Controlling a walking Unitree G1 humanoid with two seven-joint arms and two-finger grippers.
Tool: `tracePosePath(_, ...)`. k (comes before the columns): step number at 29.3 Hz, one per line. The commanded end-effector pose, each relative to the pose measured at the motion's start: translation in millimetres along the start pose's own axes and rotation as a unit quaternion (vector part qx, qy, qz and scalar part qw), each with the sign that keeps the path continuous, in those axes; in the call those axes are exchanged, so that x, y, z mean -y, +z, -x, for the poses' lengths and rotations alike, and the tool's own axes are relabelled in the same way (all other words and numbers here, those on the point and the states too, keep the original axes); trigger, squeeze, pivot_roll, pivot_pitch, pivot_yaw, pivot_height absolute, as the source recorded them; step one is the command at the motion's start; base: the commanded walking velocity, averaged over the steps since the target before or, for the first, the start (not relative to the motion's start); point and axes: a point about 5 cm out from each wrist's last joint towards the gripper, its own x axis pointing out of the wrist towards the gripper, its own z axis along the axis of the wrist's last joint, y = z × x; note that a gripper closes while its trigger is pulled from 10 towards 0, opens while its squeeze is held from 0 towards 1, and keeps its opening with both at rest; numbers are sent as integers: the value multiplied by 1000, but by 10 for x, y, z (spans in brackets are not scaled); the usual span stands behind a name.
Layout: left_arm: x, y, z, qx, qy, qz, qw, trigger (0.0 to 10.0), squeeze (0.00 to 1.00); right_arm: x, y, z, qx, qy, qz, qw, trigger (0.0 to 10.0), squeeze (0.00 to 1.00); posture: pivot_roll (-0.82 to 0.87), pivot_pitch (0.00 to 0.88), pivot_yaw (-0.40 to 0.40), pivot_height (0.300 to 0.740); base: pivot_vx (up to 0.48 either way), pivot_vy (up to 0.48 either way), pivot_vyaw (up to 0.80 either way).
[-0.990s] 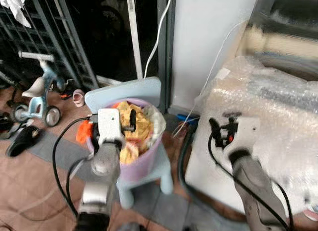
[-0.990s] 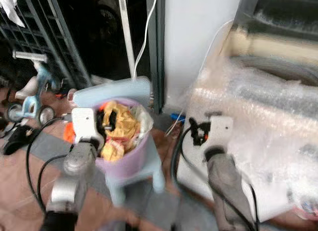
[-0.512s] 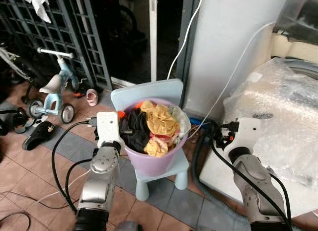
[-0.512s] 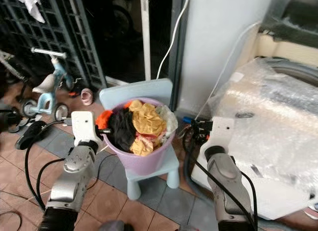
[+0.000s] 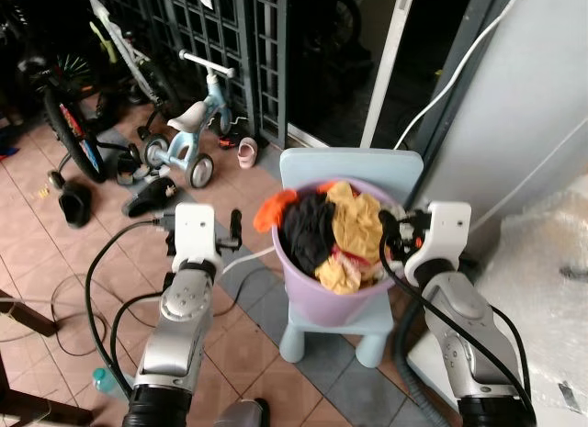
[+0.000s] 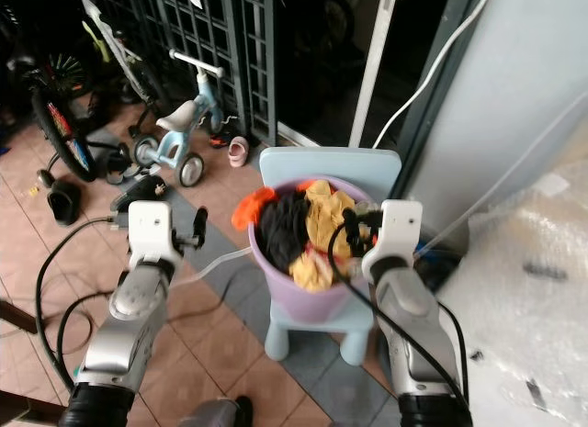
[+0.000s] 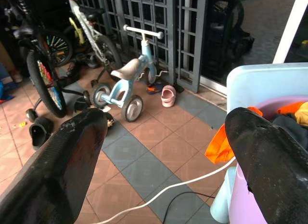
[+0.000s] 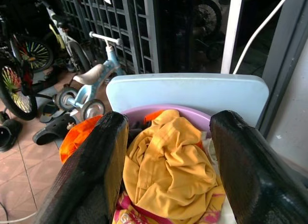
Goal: Clothes washing
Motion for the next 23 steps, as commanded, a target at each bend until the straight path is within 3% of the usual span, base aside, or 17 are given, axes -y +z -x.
tracePosePath(1,59,23,-1,5,-13,0,1000,10000,0,46,-30,-4,-7,-6,-1,1000,10000,0,-69,0,21,740,0,0,0)
tracePosePath(12,51,-7,13,-2,-8,4,1000,10000,0,-3,-81,-43,-24,7,25,999,10000,0,-63,0,14,740,0,0,0)
tracePosePath(23,32,-8,19,-4,-8,4,1000,10000,0,-43,-117,-64,-36,15,45,998,10000,0,-57,13,7,740,382,0,0)
